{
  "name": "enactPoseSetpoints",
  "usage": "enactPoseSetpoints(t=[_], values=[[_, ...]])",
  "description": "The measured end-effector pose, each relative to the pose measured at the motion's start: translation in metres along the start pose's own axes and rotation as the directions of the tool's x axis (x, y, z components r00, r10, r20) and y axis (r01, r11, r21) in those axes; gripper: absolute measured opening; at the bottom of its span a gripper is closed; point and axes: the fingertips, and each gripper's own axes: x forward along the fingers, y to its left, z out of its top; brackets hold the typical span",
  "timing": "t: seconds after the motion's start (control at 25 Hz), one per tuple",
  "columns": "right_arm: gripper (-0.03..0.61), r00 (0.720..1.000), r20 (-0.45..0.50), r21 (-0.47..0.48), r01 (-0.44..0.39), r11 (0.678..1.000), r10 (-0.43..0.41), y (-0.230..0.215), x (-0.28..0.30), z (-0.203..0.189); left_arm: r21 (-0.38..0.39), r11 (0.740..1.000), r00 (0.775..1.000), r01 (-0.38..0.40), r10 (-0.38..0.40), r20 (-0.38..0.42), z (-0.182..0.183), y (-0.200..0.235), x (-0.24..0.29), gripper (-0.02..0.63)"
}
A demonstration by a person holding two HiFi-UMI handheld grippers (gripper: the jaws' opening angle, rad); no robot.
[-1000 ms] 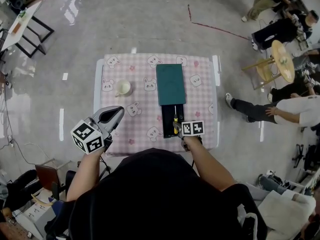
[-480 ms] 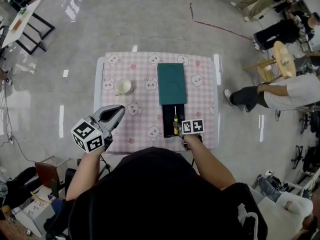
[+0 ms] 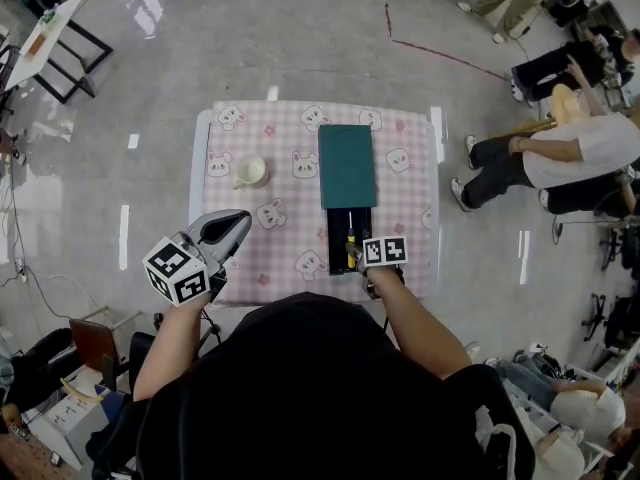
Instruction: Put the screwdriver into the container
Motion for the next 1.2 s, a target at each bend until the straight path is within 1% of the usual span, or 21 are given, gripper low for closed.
enactPoseSetpoints(t=[0.76, 1.2], values=[[0.106, 0.999, -0.028, 0.026, -0.020, 0.999, 0.021, 0.003, 0.022, 0.005, -0.027, 0.999, 1.000, -0.027, 0.027, -0.005, -0.013, 0.009, -0.004, 0.000], [0.106, 0.999, -0.039, 0.027, 0.001, 1.000, 0.000, 0.005, 0.027, 0.007, -0.041, 0.999, 0.999, -0.034, 0.034, -0.007, -0.016, 0.009, -0.009, 0.000]])
